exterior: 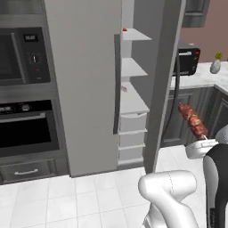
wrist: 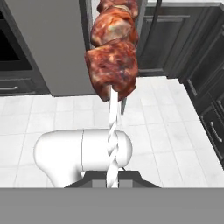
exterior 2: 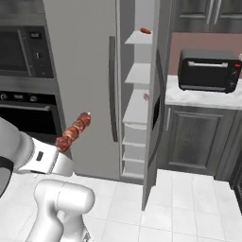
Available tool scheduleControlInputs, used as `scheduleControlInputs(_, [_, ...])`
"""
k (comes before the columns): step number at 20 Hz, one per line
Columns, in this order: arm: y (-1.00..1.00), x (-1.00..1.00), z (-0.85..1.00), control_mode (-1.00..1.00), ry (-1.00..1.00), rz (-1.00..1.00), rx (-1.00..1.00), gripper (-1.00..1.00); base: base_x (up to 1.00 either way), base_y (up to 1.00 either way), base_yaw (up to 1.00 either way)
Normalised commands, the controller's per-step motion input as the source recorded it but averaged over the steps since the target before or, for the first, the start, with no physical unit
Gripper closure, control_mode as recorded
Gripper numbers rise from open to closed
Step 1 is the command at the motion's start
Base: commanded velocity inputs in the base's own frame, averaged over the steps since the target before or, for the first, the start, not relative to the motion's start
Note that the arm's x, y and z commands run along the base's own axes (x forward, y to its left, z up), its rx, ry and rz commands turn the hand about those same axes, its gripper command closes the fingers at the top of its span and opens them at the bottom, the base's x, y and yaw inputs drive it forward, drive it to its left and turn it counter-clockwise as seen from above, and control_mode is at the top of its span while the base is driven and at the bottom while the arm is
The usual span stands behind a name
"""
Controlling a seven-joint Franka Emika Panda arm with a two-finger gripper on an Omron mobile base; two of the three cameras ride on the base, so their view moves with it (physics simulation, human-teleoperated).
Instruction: Store the kebab skewer in the freezer for long-term storage. Close the freezer door after placing the cooked food.
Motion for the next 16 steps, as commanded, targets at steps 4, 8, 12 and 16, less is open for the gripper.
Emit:
scheduleControlInputs(4, [0.0, 0.0, 0.0, 1.0, 0.0, 0.0, 0.0, 1.0, 0.66, 0.34, -0.14])
scheduleControlInputs(8, [0.0, 0.0, 0.0, 1.0, 0.0, 0.0, 0.0, 1.0, 0.79, 0.42, -0.21])
scheduleControlInputs(12, [0.0, 0.0, 0.0, 1.0, 0.0, 0.0, 0.0, 1.0, 0.66, 0.6, -0.22])
scheduleControlInputs(16, [0.0, 0.0, 0.0, 1.0, 0.0, 0.0, 0.0, 1.0, 0.61, 0.49, -0.19])
